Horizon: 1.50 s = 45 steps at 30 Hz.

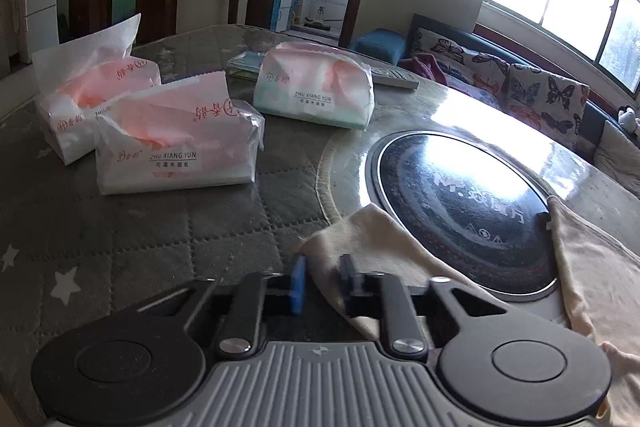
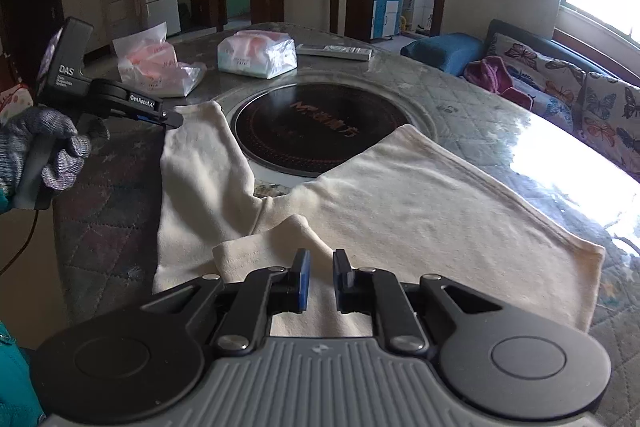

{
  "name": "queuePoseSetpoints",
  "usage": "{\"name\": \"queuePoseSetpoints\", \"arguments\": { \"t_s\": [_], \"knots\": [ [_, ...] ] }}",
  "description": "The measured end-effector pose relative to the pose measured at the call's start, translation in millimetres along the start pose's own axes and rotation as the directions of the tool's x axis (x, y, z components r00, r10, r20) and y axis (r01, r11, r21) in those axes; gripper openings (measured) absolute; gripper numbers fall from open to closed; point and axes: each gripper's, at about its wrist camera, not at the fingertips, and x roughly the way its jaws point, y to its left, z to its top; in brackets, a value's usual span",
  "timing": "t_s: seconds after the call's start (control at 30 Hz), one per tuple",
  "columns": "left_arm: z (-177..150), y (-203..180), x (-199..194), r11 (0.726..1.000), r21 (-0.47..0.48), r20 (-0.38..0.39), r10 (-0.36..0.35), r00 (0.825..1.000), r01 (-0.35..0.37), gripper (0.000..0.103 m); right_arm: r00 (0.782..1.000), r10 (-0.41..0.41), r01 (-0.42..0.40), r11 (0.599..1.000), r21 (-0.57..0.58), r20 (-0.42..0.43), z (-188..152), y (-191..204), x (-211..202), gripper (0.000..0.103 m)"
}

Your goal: Fold clothes

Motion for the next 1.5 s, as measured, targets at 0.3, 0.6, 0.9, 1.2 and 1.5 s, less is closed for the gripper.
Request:
{"name": "queuePoseSetpoints", "arguments": {
  "t_s": [0.3,0.6,0.9,1.2,1.5],
  "knots": [
    [22.7,-51.6,-60.4,0.962,0.055,0.117,-0.273,0.955,0.268,0.005,0.995,-0.09,0.085,0.991,0.107,0.05,-20.3,-25.7,-40.8,0.011],
    [10.6,-144.9,-105.2,0.788,0.178,0.04,-0.604,0.796,0.589,0.005,0.975,-0.208,0.185,0.952,0.245,0.074,-52.0,-58.7,-78.8,0.013],
    [-48.1,-215.9,-110.3,0.578,0.256,-0.166,-0.763,0.625,0.775,0.005,0.954,-0.295,0.256,0.891,0.374,0.051,-89.1,-87.3,-104.5,0.013],
    [-102.6,-252.5,-87.6,0.486,0.297,-0.385,-0.727,0.569,0.822,0.01,0.955,-0.293,0.25,0.871,0.424,0.039,-103.5,-92.5,-107.5,0.013],
    [-84.8,-221.2,-80.1,0.522,0.354,-0.383,-0.676,0.629,0.776,0.015,0.977,-0.206,0.168,0.892,0.419,0.046,-94.6,-84.2,-92.3,0.015]
  ]
}}
